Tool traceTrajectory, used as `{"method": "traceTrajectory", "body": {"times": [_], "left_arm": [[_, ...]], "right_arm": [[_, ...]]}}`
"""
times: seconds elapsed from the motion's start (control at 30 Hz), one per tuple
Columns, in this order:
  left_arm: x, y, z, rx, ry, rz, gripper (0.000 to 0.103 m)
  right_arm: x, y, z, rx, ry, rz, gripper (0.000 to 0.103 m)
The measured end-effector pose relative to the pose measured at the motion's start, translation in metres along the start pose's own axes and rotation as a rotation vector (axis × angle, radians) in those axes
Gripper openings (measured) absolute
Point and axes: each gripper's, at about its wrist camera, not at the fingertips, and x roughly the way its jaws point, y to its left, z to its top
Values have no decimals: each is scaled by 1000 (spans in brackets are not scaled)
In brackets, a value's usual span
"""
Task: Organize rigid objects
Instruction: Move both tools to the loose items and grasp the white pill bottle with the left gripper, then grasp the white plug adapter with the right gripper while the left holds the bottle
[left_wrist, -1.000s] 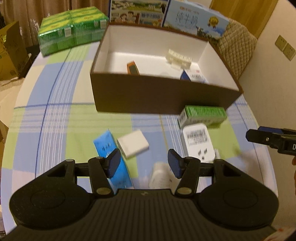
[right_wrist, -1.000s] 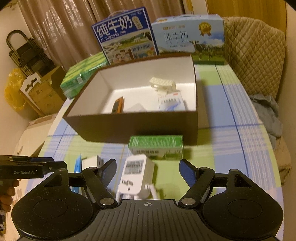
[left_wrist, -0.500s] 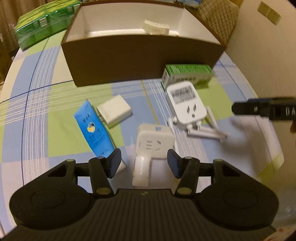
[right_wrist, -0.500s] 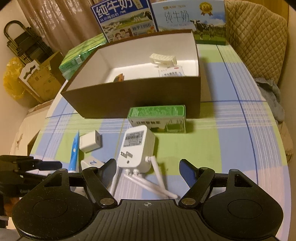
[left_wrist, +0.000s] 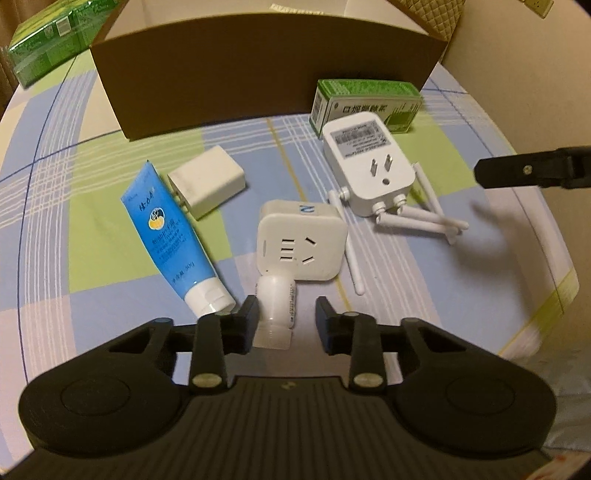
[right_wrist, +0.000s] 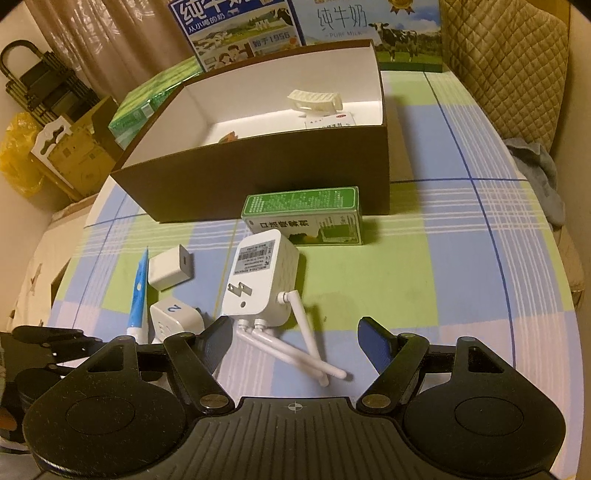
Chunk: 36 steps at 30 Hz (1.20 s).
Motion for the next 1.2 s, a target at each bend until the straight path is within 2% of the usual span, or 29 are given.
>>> {"method": "traceTrajectory", "body": {"times": [0.5,1.2], "left_arm": [[19,1,-1,-29,37,43,23],[-26,14,2,-84,-93,61,22]], "right_arm": [[1,-9,-3,29,13,-9,73],[11,0,10,-1,6,17,73]]}}
